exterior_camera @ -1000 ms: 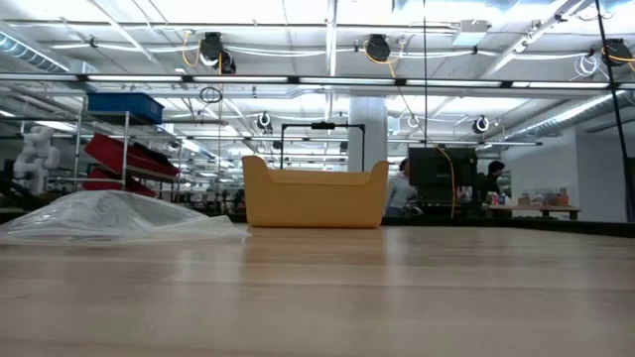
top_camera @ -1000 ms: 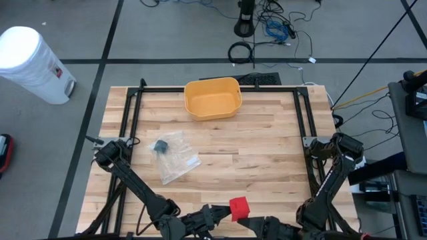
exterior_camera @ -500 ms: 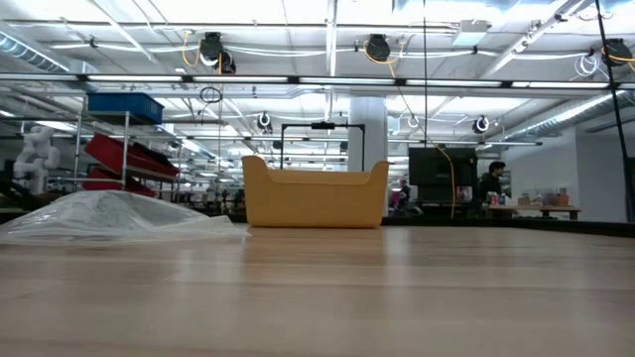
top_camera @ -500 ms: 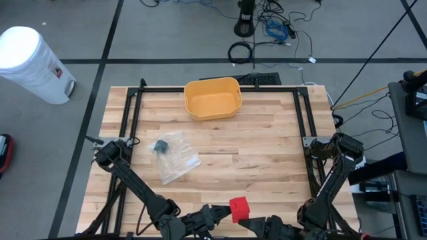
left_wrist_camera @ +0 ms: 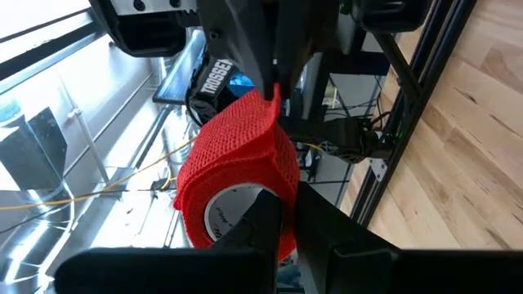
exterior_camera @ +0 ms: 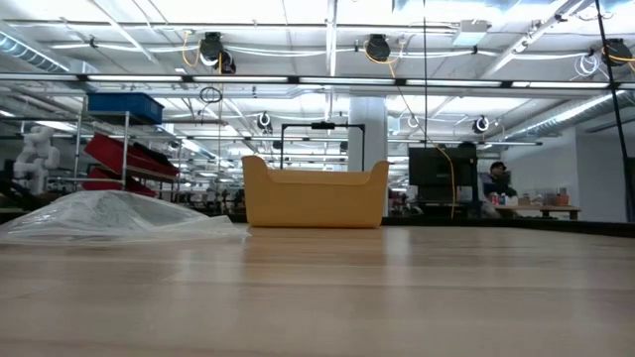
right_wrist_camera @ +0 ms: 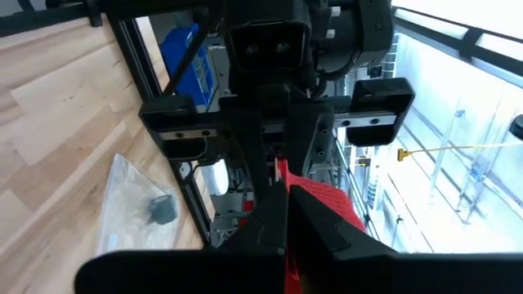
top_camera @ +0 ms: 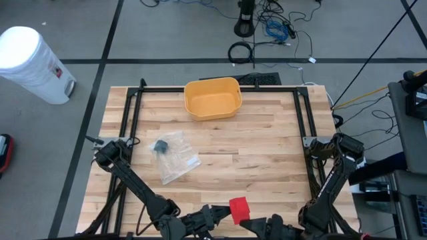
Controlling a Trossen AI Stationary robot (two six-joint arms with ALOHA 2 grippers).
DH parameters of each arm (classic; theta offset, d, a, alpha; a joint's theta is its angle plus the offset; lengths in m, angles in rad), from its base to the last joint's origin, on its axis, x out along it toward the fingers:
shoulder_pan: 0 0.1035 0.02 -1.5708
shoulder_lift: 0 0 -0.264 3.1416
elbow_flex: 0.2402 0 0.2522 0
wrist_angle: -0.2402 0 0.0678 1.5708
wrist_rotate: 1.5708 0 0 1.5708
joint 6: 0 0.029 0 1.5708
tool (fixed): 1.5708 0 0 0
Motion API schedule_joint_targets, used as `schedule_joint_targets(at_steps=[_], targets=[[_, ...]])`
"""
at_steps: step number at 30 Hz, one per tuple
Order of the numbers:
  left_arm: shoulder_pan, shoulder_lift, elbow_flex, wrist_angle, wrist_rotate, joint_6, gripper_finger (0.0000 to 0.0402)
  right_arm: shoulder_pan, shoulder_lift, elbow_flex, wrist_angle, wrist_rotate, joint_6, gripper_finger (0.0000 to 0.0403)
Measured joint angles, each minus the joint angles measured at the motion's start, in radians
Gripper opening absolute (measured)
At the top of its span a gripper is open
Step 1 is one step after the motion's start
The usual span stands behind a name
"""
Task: Roll bandage
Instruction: Roll the red bandage
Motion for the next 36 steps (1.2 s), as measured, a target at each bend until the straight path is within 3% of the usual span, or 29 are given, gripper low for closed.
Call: schedule_joint_targets(at_steps=[29,36], targets=[[-0.003,0.000,0.000,0.000,0.005,0.002,0.0027,-0.035,0.000,0.000,-0.059,-0.001,0.125,0.0001],[-0.008,0.000,0.000,0.003,0.033,0.002,0.0027,-0.039,-0.002,0.000,-0.034,-0.009,0.155,0.0030]])
